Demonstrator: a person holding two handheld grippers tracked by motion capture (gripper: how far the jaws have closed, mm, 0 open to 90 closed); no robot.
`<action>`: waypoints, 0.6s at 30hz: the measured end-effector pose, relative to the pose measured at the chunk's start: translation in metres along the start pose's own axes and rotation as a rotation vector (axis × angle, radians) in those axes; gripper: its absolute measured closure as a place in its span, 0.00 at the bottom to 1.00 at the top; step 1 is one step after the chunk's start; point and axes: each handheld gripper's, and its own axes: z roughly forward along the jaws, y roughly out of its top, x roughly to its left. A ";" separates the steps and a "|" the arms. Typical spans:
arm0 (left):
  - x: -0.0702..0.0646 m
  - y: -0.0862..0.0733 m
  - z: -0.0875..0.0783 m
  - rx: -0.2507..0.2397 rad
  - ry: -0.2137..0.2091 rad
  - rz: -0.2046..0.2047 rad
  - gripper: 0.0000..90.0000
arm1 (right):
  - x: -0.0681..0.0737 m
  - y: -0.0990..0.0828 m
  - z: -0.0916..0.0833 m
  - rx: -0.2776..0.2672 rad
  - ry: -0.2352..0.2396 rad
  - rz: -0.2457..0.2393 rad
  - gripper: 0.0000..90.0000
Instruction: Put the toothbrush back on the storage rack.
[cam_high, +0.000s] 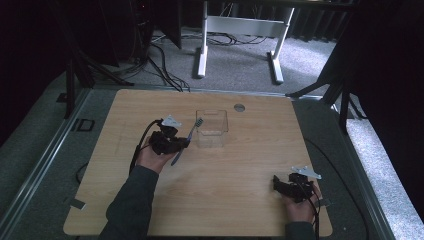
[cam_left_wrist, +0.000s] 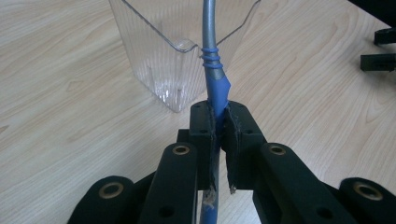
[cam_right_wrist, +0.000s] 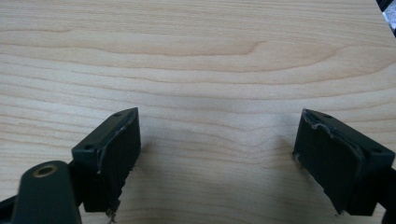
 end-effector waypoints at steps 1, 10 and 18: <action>0.000 0.000 0.000 -0.003 -0.001 0.000 0.91 | 0.000 0.000 0.000 0.000 0.000 0.000 0.16; -0.002 0.000 0.002 -0.029 -0.002 -0.016 0.91 | 0.000 0.000 0.000 0.000 0.000 0.000 0.16; -0.005 0.002 0.004 -0.066 0.005 -0.013 0.91 | 0.000 0.000 0.000 0.000 0.000 0.000 0.16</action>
